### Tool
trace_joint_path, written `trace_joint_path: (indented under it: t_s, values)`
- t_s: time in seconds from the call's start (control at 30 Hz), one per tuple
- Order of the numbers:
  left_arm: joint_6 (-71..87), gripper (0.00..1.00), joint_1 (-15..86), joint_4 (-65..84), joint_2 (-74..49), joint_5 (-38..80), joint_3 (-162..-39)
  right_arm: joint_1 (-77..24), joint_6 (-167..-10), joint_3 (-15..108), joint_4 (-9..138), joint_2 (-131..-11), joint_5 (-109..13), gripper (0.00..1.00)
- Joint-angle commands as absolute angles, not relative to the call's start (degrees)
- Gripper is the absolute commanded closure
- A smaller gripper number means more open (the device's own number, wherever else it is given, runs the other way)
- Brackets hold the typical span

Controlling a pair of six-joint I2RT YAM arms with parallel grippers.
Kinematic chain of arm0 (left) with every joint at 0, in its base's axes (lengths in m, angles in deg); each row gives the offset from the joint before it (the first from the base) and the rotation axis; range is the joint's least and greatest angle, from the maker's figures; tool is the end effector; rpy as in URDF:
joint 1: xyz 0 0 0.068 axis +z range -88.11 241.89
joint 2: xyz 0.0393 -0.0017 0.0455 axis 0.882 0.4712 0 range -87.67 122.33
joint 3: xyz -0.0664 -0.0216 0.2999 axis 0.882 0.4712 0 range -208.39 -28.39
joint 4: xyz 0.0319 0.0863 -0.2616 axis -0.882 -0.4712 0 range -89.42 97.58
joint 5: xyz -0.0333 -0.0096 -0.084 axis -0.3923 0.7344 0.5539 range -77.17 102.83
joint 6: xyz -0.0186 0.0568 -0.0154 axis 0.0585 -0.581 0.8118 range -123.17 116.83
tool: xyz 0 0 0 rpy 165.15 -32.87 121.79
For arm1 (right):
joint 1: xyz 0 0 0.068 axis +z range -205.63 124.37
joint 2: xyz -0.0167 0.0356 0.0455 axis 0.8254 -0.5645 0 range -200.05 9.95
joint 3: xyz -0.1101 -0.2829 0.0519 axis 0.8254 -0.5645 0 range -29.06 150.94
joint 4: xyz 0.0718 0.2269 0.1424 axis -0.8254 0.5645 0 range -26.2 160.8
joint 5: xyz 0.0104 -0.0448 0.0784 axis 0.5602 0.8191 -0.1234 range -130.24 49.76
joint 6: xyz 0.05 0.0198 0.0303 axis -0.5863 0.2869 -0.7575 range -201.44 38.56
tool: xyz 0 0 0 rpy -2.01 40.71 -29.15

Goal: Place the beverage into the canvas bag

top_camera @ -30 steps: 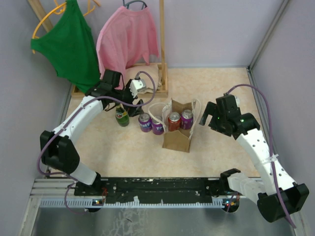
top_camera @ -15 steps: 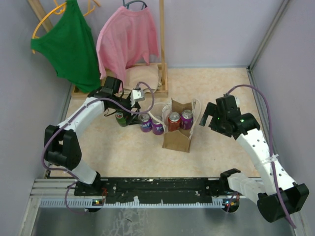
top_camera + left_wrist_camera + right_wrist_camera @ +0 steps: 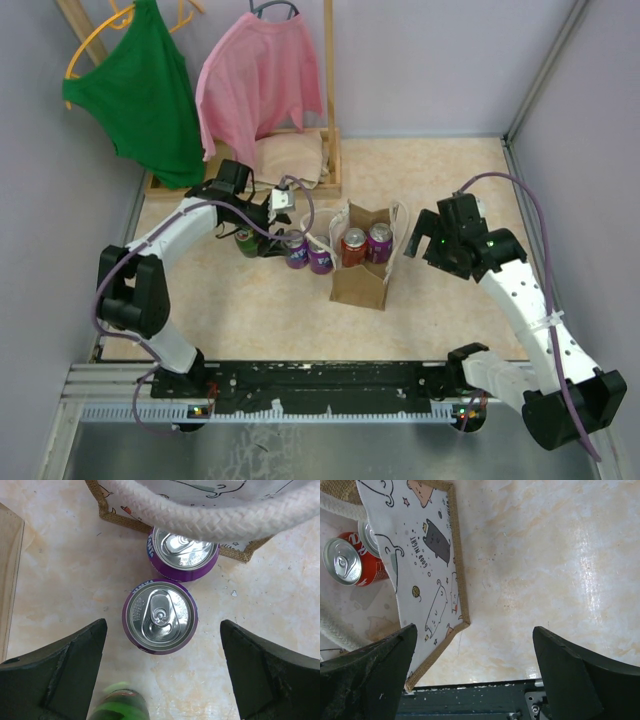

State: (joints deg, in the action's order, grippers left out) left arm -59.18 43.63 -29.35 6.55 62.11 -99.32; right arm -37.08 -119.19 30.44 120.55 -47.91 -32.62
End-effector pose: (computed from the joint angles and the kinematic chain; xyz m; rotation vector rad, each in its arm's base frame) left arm 0.3291 -0.1457 0.2739 1.5938 1.6453 -0.7912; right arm 0.1813 0.0543 0.3366 0.4750 2.4904 0.2271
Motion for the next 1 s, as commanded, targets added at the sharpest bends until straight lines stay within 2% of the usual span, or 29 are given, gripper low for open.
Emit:
trace_joint_path:
  t_s: [0.0,0.47,0.57,0.67,0.83,0.97]
  values:
    - [-61.56,0.00,43.85,-26.60,7.69,65.07,-98.97,-37.64,-119.72,32.06,120.26,-48.00,-32.96,0.01]
    - [-62.93,0.01,42.17,-23.84,9.82,65.05,-96.29,-37.70,-120.22,32.29,120.55,-48.21,-33.09,0.01]
    - [-61.72,0.03,41.81,-21.85,9.65,64.95,-95.04,-37.63,-120.27,32.37,120.74,-48.10,-32.95,0.01]
    - [-60.74,0.10,41.51,-20.81,9.88,65.21,-94.84,-37.66,-120.38,32.37,120.72,-48.15,-32.99,0.01]
    - [-59.32,0.26,40.93,-18.95,10.02,65.37,-94.30,-37.64,-120.47,32.48,120.66,-48.37,-33.16,0.01]
    - [-58.54,0.46,40.63,-18.26,10.41,65.29,-94.18,-37.66,-120.55,32.29,120.74,-48.32,-33.21,0.01]
